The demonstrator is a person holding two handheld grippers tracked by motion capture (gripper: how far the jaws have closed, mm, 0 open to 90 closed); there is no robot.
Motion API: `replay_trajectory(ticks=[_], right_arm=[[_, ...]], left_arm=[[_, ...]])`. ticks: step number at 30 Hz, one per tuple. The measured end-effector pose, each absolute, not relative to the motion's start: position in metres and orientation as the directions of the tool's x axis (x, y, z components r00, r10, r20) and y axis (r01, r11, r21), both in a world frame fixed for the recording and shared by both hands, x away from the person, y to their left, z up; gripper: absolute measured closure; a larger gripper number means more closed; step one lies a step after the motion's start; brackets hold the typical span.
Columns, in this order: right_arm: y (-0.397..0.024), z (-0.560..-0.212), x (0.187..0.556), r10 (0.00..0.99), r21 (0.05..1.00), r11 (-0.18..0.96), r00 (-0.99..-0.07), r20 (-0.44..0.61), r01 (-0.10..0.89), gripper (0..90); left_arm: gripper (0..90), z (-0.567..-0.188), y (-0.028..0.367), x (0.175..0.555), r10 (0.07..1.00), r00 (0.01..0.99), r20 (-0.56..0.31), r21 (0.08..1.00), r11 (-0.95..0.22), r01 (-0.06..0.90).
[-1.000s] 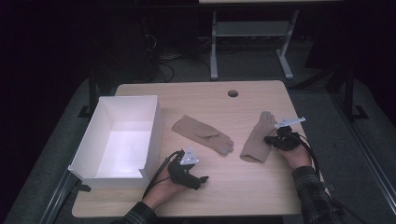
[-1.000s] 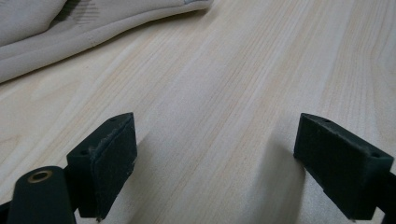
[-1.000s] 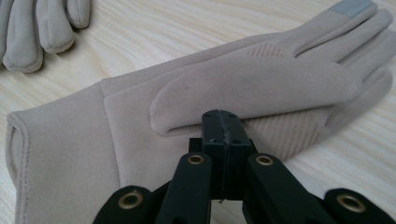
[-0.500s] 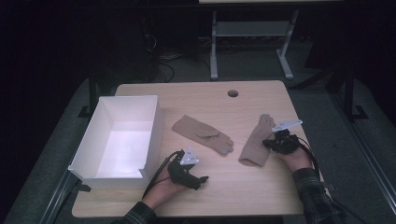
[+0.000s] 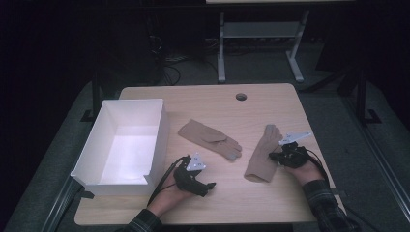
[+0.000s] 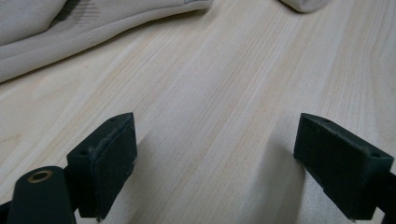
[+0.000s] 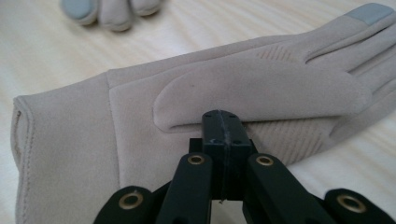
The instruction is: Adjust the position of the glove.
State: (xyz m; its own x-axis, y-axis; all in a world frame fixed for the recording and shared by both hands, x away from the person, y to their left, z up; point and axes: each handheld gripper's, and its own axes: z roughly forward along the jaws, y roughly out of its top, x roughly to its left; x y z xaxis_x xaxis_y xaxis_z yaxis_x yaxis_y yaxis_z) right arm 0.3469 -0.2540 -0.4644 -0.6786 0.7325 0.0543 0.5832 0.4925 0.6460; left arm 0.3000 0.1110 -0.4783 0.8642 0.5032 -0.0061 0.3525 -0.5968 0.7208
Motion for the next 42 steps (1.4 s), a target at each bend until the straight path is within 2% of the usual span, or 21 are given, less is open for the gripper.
replay_trajectory(ticks=[16,24,32,42], right_arm=[[-0.235,-0.461,0.3,0.665,0.622,0.559,-0.745,0.059,0.548,90.0],[-0.233,-0.454,0.297,0.654,0.644,0.555,-0.755,0.055,0.527,90.0],[-0.193,-0.449,0.279,0.536,0.668,0.594,-0.84,0.088,0.449,90.0],[-0.18,-0.461,0.275,0.497,0.627,0.636,-0.86,0.112,0.449,90.0]], left_arm=[[12.6,-0.478,0.111,0.3,0.503,0.864,-0.005,0.718,-0.599,0.353],[12.6,-0.478,0.111,0.3,0.506,0.863,-0.008,0.721,-0.595,0.355],[12.6,-0.478,0.112,0.3,0.499,0.867,0.003,0.718,-0.605,0.345],[12.6,-0.478,0.112,0.3,0.503,0.864,-0.004,0.718,-0.6,0.353]])
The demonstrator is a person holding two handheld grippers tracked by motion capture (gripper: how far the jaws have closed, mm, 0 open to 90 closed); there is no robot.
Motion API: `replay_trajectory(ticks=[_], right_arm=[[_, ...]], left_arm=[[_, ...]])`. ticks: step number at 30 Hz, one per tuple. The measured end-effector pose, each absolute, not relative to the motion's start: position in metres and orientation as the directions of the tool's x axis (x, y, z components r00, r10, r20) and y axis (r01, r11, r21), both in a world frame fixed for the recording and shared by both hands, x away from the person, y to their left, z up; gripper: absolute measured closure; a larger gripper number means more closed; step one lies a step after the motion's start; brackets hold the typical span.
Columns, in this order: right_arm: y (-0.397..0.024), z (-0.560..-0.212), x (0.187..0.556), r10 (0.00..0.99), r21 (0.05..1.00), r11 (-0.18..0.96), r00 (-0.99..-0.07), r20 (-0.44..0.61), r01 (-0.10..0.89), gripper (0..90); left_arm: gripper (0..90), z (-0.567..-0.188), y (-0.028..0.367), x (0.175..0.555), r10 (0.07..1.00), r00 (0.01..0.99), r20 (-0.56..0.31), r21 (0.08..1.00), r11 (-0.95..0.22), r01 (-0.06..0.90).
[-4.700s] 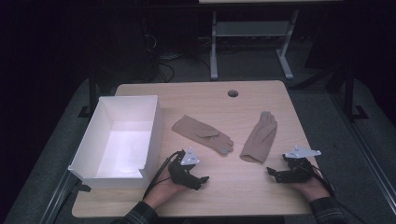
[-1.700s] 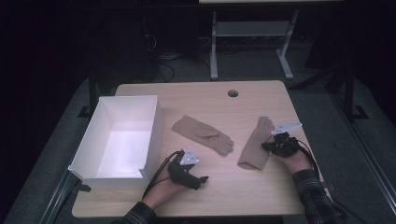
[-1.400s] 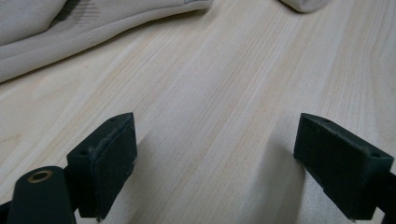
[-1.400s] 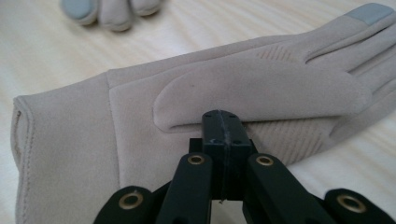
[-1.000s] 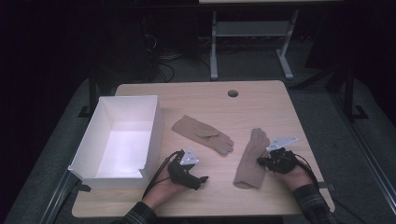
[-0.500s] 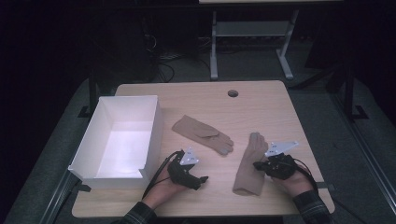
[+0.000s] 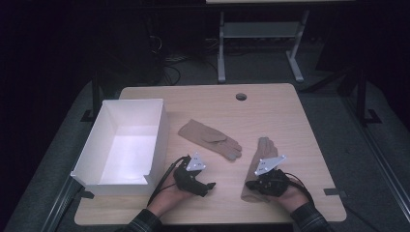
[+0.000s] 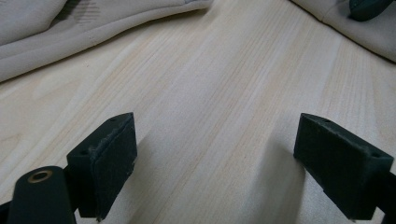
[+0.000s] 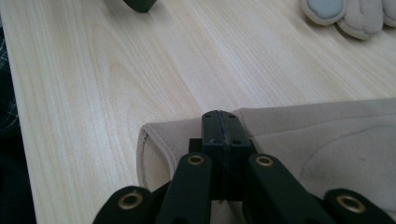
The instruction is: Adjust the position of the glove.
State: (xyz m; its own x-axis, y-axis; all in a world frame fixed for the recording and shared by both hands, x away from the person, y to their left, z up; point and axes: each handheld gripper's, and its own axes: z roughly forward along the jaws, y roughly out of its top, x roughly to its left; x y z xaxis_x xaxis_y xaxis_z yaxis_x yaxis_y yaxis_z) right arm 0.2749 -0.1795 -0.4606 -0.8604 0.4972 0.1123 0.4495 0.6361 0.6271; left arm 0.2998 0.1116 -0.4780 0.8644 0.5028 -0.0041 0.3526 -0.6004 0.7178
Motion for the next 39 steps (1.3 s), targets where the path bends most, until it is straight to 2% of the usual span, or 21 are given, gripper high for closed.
replay_trajectory(ticks=[14,23,29,39], right_arm=[[-0.219,-0.46,0.255,0.55,0.615,0.614,-0.827,0.116,0.495,90.0],[-0.224,-0.457,0.253,0.548,0.634,0.605,-0.829,0.108,0.482,89.9],[-0.243,-0.447,0.268,0.611,0.682,0.543,-0.787,0.081,0.491,89.6],[-0.283,-0.447,0.308,0.757,0.721,0.424,-0.651,0.05,0.548,89.5]], left_arm=[[12.6,-0.478,0.112,0.3,0.503,0.864,-0.004,0.718,-0.6,0.353],[12.6,-0.478,0.112,0.3,0.503,0.864,-0.004,0.718,-0.6,0.353],[12.5,-0.478,0.112,0.3,0.502,0.865,-0.004,0.718,-0.601,0.353],[12.5,-0.479,0.111,0.299,0.508,0.861,-0.012,0.724,-0.589,0.358]])
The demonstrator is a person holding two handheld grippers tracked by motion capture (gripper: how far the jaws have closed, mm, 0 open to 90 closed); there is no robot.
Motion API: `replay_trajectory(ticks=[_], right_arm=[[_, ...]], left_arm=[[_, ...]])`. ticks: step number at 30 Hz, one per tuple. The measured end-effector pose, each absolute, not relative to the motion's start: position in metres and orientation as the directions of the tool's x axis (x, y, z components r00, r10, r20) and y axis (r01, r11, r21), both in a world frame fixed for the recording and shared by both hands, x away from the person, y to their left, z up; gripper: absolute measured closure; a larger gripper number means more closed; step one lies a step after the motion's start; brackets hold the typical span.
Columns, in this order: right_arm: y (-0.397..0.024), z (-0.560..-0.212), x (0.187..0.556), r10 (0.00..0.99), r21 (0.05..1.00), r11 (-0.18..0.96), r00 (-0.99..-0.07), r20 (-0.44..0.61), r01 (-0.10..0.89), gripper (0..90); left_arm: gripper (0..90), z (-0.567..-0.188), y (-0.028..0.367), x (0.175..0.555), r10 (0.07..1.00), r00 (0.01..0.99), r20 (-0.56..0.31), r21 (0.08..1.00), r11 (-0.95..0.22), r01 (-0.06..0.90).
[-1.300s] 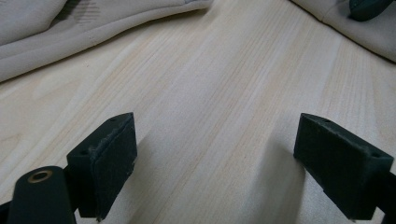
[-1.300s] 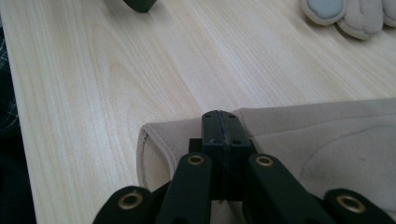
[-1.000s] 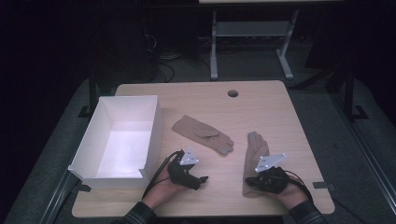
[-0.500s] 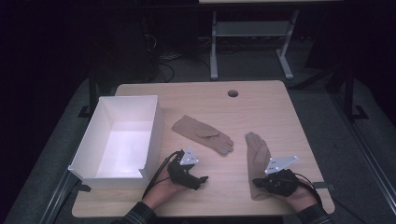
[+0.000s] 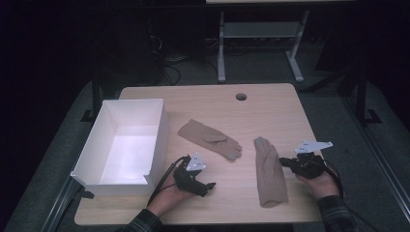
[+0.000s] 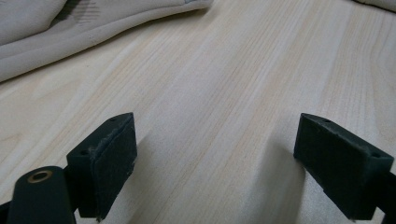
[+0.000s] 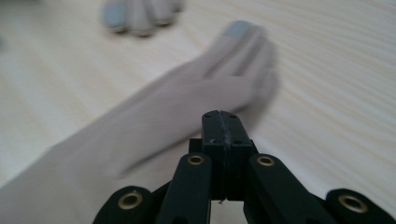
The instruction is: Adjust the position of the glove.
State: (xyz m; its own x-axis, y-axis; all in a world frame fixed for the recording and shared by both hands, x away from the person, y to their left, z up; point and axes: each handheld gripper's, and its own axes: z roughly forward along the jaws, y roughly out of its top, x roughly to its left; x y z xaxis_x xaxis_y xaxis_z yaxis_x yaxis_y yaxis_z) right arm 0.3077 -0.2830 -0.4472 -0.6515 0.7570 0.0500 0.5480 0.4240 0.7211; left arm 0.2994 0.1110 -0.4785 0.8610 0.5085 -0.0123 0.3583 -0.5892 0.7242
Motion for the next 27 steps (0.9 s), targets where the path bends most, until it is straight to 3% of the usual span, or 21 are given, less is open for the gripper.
replay_trajectory(ticks=[3,7,8,10,11,12,14,17,20,22,25,26,27], right_arm=[[-0.295,-0.451,0.32,0.803,0.73,0.374,-0.593,0.053,0.572,85.4],[-0.31,-0.461,0.339,0.867,0.743,0.304,-0.497,0.044,0.596,66.7],[-0.31,-0.461,0.339,0.867,0.743,0.304,-0.497,0.044,0.596,66.7],[-0.313,-0.467,0.346,0.893,0.746,0.29,-0.45,0.015,0.599,53.3],[-0.313,-0.467,0.346,0.893,0.746,0.29,-0.45,0.015,0.599,53.3],[-0.314,-0.47,0.349,0.906,0.75,0.281,-0.424,-0.001,0.599,44.8],[-0.315,-0.472,0.35,0.91,0.748,0.275,-0.415,0.001,0.604,42.0],[-0.318,-0.477,0.351,0.915,0.739,0.275,-0.402,-0.006,0.615,30.9],[-0.319,-0.48,0.352,0.92,0.732,0.266,-0.392,0.001,0.627,27.2],[-0.321,-0.482,0.353,0.923,0.731,0.251,-0.384,0.016,0.634,23.0],[-0.322,-0.483,0.354,0.921,0.731,0.244,-0.387,0.03,0.638,20.1],[-0.321,-0.483,0.354,0.922,0.727,0.245,-0.385,0.029,0.641,19.2],[-0.322,-0.483,0.354,0.922,0.727,0.245,-0.385,0.029,0.641,18.6]], left_arm=[[12.5,-0.478,0.111,0.3,0.506,0.862,-0.01,0.721,-0.594,0.357],[12.5,-0.478,0.112,0.3,0.501,0.865,0.0,0.722,-0.599,0.347],[12.5,-0.478,0.112,0.3,0.503,0.865,-0.003,0.721,-0.598,0.35],[12.5,-0.478,0.111,0.3,0.502,0.865,-0.006,0.722,-0.596,0.351],[12.5,-0.478,0.111,0.3,0.502,0.865,-0.006,0.722,-0.596,0.351],[12.5,-0.478,0.111,0.3,0.502,0.865,-0.006,0.722,-0.596,0.351],[12.5,-0.478,0.111,0.3,0.501,0.865,-0.006,0.722,-0.596,0.351],[12.7,-0.478,0.111,0.301,0.501,0.866,-0.007,0.723,-0.596,0.35],[14.2,-0.477,0.111,0.301,0.505,0.863,-0.006,0.72,-0.597,0.354],[22.9,-0.474,0.111,0.302,0.507,0.862,0.0,0.71,-0.607,0.357],[28.5,-0.472,0.11,0.302,0.516,0.856,-0.008,0.701,-0.608,0.373],[34.1,-0.471,0.11,0.302,0.519,0.854,-0.011,0.701,-0.606,0.377],[45.2,-0.468,0.109,0.304,0.522,0.853,-0.024,0.693,-0.606,0.39]])
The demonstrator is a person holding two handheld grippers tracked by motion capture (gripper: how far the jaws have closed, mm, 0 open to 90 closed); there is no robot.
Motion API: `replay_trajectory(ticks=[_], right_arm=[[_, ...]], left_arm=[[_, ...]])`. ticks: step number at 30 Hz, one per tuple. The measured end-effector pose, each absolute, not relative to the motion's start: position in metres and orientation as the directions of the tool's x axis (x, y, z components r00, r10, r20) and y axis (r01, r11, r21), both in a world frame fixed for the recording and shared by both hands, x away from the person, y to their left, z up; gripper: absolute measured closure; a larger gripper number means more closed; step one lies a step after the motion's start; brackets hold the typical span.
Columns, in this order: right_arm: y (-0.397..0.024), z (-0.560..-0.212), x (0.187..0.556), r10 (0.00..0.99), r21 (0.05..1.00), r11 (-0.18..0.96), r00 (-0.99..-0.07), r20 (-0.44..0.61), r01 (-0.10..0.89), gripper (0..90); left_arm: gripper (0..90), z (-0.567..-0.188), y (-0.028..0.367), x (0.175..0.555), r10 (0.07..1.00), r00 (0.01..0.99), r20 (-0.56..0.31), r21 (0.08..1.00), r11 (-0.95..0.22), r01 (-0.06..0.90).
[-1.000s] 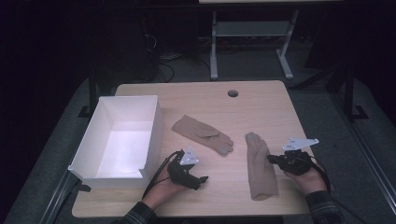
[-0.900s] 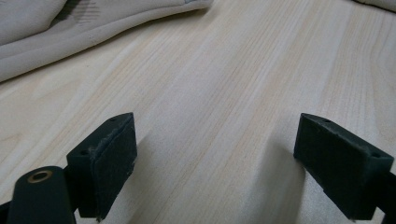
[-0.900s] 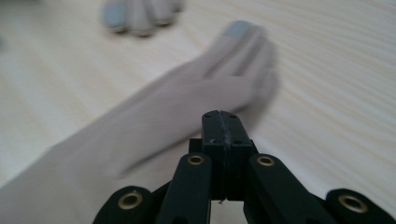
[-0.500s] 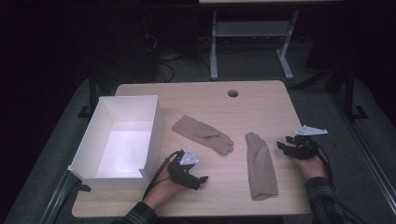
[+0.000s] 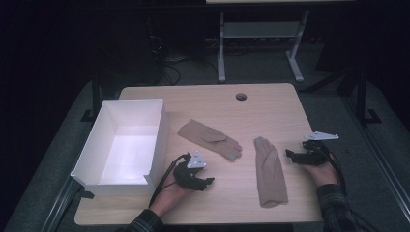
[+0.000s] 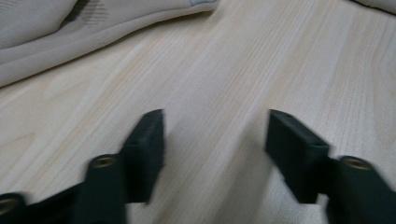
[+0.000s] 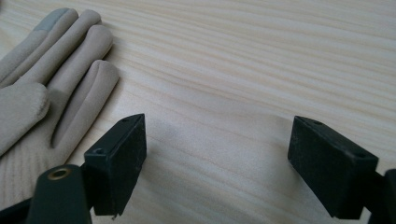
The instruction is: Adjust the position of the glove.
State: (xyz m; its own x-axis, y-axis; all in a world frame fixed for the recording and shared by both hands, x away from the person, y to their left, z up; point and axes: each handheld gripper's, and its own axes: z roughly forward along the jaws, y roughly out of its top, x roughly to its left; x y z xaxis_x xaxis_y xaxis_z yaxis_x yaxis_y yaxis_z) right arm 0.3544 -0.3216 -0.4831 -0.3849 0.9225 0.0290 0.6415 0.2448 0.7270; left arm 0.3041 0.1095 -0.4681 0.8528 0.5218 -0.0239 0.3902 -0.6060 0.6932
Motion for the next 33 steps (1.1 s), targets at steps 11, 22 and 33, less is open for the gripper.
replay_trajectory(ticks=[11,22,33], right_arm=[[-0.322,-0.483,0.355,0.925,0.726,0.241,-0.378,0.029,0.644,17.4],[-0.322,-0.483,0.355,0.925,0.726,0.241,-0.379,0.028,0.644,17.4],[-0.322,-0.483,0.355,0.925,0.726,0.24,-0.378,0.029,0.644,17.4]], left_arm=[[89.5,-0.447,0.104,0.323,0.517,0.855,-0.046,0.697,-0.597,0.398],[89.6,-0.445,0.081,0.348,0.493,0.869,-0.046,0.703,-0.601,0.379],[89.5,-0.455,0.05,0.37,0.48,0.876,-0.055,0.695,-0.611,0.379]])
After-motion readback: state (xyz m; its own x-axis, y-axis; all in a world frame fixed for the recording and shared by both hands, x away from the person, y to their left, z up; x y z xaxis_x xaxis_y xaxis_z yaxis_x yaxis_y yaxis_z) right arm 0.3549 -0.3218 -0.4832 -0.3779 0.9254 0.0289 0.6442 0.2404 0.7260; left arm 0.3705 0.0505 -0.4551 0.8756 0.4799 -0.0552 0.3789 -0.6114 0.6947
